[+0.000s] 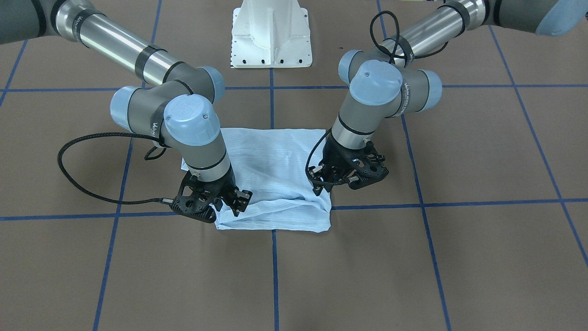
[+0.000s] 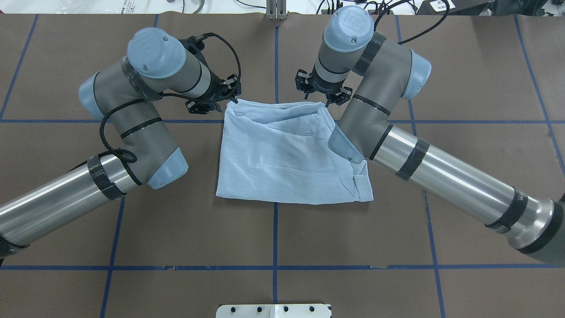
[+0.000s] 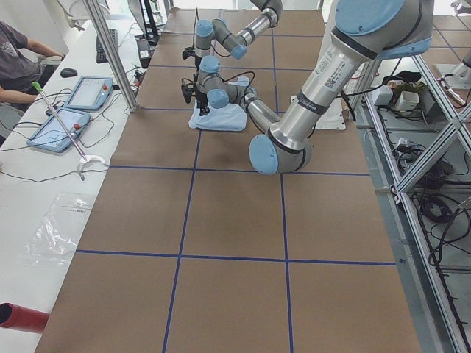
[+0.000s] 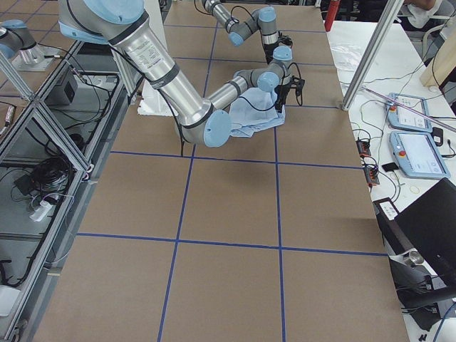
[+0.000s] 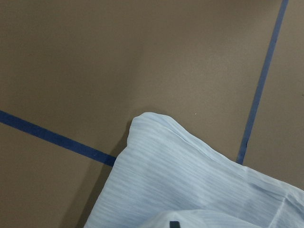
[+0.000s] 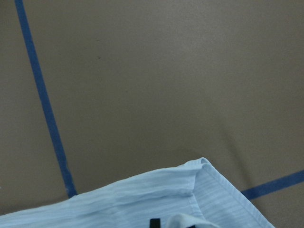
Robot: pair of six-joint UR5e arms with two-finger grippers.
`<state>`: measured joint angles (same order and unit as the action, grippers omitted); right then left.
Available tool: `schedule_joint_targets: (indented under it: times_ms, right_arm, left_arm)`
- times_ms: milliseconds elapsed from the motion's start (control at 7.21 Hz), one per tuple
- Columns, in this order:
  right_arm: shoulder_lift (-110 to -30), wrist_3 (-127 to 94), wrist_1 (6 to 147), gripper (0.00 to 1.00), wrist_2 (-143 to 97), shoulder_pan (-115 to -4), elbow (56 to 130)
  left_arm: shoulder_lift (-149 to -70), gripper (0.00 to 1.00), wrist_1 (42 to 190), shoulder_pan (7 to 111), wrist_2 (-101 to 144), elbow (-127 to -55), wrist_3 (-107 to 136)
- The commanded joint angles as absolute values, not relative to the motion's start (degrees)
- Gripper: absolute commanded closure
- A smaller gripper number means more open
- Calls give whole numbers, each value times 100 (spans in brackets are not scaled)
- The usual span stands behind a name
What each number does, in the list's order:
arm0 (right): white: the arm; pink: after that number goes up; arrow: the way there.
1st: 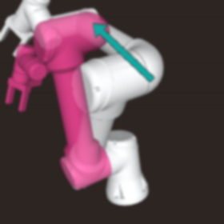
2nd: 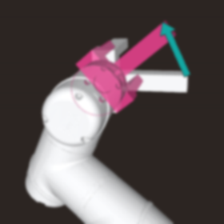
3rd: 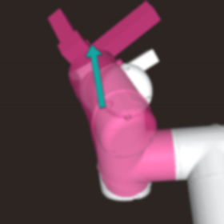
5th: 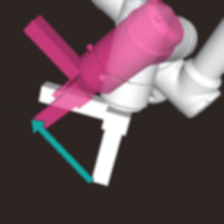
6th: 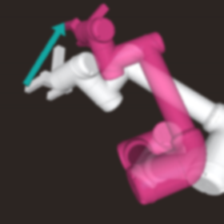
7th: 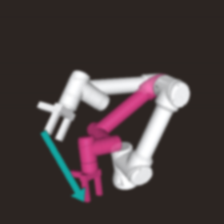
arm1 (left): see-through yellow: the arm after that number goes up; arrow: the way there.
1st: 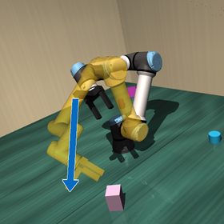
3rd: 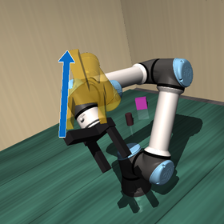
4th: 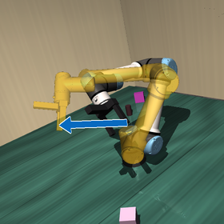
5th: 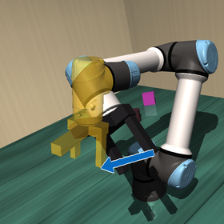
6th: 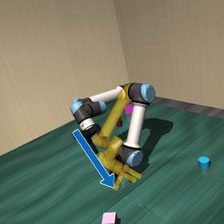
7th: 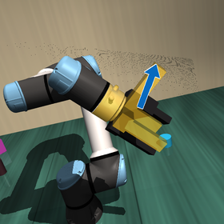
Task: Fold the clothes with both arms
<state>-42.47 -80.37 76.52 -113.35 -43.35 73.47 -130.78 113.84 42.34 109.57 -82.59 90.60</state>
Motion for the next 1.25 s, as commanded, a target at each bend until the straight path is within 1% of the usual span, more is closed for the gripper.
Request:
schedule_joint_targets:
  times_ms: [0, 277, 416, 694, 971, 1110]
  right_arm:
    - [-4254, -7823, 7629, 0, -11558, -4430, 7330]
    - [-4350, -7106, 7655, 0, -11575, -4543, 7391]
    - [-4542, -6754, 7690, 0, -11593, -4692, 7487]
    - [-5707, -5212, 7699, 0, -11855, -5279, 8153]
    - [-6754, -4066, 7691, 0, -12075, -5763, 8620]
    - [-7324, -3495, 7690, 0, -12294, -6070, 8970]
  left_arm:
    - [-13069, 1, 11303, 4551, 11353, -8209, 8616]
    - [-12816, 1, 11207, 4684, 11530, -8348, 8098]
    - [-12388, 1, 11093, 4702, 11583, -8880, 7712]
    - [-11317, 1, 11022, 4790, 11584, -10075, 7121]
    - [-10297, 1, 10916, 4825, 11584, -11157, 6455]
    - [-9631, 1, 10925, 4886, 11593, -11675, 5912]
